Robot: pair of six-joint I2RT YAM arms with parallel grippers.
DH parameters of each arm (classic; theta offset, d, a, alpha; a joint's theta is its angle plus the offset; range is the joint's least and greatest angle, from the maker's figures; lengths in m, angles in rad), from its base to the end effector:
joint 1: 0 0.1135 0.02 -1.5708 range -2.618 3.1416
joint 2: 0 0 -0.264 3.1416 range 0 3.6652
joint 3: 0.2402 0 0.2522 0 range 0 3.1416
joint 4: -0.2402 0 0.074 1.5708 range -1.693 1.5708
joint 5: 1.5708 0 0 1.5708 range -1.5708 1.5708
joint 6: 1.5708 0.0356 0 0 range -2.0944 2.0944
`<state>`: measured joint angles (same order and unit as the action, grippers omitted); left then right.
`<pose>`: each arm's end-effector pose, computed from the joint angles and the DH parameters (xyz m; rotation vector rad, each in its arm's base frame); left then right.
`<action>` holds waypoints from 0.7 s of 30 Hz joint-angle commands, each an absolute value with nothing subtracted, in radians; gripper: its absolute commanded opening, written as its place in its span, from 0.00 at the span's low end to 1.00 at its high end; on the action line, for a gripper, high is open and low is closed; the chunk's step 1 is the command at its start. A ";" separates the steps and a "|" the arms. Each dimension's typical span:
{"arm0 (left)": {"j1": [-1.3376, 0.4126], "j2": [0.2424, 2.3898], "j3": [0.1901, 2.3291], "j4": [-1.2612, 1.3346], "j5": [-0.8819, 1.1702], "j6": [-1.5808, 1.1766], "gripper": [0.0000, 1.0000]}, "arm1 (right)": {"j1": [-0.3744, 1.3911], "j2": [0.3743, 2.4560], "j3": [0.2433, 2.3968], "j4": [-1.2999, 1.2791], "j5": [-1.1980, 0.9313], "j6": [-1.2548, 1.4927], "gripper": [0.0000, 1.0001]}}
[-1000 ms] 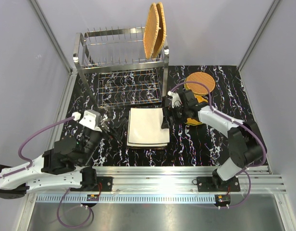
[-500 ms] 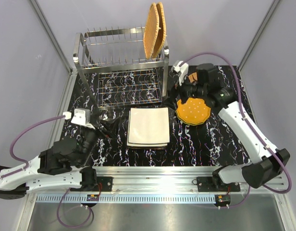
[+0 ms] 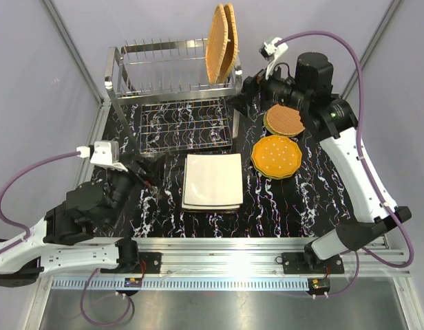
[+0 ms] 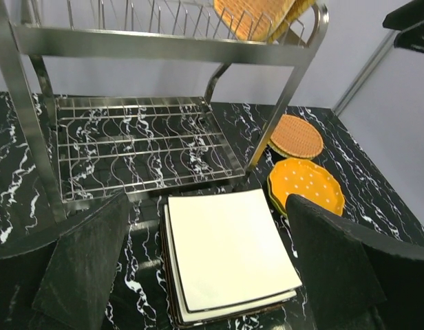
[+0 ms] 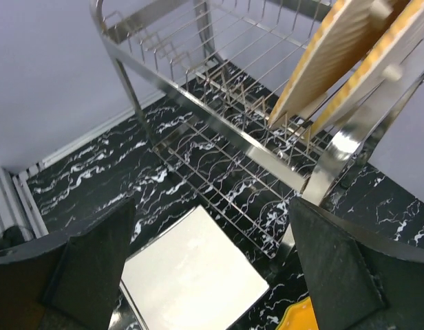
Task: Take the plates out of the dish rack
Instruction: Grab a plate with the right arm
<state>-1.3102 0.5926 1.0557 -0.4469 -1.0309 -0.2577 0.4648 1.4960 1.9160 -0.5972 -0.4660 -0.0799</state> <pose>0.0516 -0.0749 0.4256 0.0060 1.5788 -0.4329 0.2642 0.1504 0.5128 -0.8031 1.5873 0.6857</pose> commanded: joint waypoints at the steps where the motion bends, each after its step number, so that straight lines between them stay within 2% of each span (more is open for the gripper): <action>1: -1.234 0.652 1.158 -0.426 -0.954 -0.229 0.99 | 0.472 1.546 2.038 -0.569 -0.370 0.006 1.00; 7: -1.007 0.773 1.258 -0.477 -0.694 -0.265 0.99 | 0.474 1.649 2.181 -0.531 -0.263 0.109 1.00; 9: -0.947 0.798 1.267 -0.482 -0.614 -0.279 0.99 | 0.474 1.693 2.229 -0.532 -0.168 0.138 0.98; 14: -0.858 0.842 1.287 -0.485 -0.488 -0.319 0.99 | 0.474 1.769 2.362 -0.522 -0.042 0.166 0.96; 21: -0.695 0.948 1.373 -0.456 -0.276 -0.339 0.99 | 0.474 1.822 2.445 -0.535 0.052 0.132 0.84</action>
<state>-0.7422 0.9222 1.3006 -0.5091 -0.4366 -0.3164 0.4648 1.8099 2.3741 -0.5659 -0.0357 0.1383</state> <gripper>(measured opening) 0.987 0.862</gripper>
